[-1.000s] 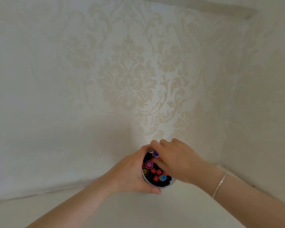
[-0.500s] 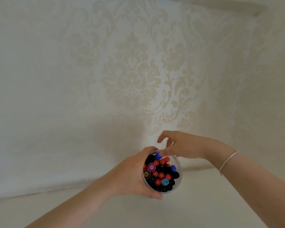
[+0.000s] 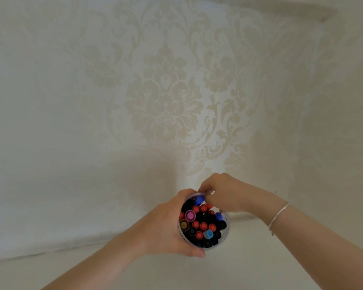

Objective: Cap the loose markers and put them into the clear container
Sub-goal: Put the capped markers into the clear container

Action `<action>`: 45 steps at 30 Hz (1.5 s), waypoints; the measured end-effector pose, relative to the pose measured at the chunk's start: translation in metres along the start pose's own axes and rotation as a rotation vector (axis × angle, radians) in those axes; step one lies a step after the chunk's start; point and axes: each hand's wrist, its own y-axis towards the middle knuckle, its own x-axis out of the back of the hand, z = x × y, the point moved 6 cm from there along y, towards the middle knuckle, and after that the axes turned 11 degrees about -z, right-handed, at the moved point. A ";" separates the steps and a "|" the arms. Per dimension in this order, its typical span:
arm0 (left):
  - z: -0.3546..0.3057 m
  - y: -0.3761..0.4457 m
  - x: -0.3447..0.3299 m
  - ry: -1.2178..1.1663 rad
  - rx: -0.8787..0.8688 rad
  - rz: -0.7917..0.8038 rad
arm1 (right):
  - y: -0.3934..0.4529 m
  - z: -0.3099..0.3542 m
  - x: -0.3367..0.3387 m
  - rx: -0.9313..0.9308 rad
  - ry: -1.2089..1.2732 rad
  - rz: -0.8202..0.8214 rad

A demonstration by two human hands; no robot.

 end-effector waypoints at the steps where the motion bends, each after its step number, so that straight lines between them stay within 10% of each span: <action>1: -0.001 0.000 0.000 0.004 0.000 0.006 | -0.001 -0.001 0.001 -0.011 0.028 0.017; 28: 0.007 0.000 0.003 -0.095 0.017 -0.069 | 0.020 -0.007 -0.009 -0.103 0.069 -0.139; 37: -0.014 0.004 -0.007 -0.187 -0.009 -0.147 | -0.040 -0.056 -0.042 -0.367 1.151 -0.264; 45: -0.049 0.022 -0.048 -0.361 -0.042 -0.186 | -0.054 -0.093 -0.007 -0.551 1.021 -0.532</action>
